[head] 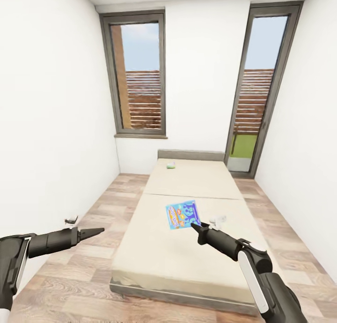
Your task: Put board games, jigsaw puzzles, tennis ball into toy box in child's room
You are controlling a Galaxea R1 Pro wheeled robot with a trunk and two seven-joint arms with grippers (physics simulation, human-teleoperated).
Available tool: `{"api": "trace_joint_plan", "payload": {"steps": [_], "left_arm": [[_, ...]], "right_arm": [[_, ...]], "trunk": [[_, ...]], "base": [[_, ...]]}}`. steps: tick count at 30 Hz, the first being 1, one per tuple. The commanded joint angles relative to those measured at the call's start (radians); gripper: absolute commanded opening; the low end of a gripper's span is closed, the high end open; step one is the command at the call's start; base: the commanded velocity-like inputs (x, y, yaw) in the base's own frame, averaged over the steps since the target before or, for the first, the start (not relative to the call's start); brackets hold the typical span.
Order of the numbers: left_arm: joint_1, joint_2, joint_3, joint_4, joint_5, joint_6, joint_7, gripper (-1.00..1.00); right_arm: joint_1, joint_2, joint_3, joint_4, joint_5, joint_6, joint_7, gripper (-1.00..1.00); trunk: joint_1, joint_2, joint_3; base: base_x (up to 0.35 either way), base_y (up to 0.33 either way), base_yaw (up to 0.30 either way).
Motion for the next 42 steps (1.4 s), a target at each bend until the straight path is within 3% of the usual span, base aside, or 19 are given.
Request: {"api": "trace_joint_plan", "payload": {"steps": [1,23,36,42], "left_arm": [[-0.001,-0.001,0.001,-0.001,-0.010,0.010,-0.009,1.00],[-0.001,-0.002,0.001,0.000,-0.012,0.010,-0.009,1.00],[-0.001,-0.001,0.001,-0.001,-0.010,0.010,-0.009,1.00],[-0.001,-0.001,0.001,-0.001,-0.010,0.010,-0.009,1.00]], "right_arm": [[0.000,-0.001,0.000,0.000,-0.008,0.007,-0.004,-1.00],[0.000,0.000,0.000,0.001,-0.008,0.007,-0.028,-1.00],[0.000,0.000,0.001,0.001,-0.008,0.007,-0.041,-1.00],[0.000,0.005,0.048,0.003,-0.005,0.005,-0.054,-1.00]], "trunk": [[0.000,-0.001,-0.001],[0.000,-0.001,-0.001],[0.000,-0.001,-0.001],[0.000,-0.001,-0.001]], "base": [[0.000,-0.305,0.294],[0.000,-0.302,0.294],[-0.022,-0.039,0.294],[-0.134,-0.140,0.294]]}}
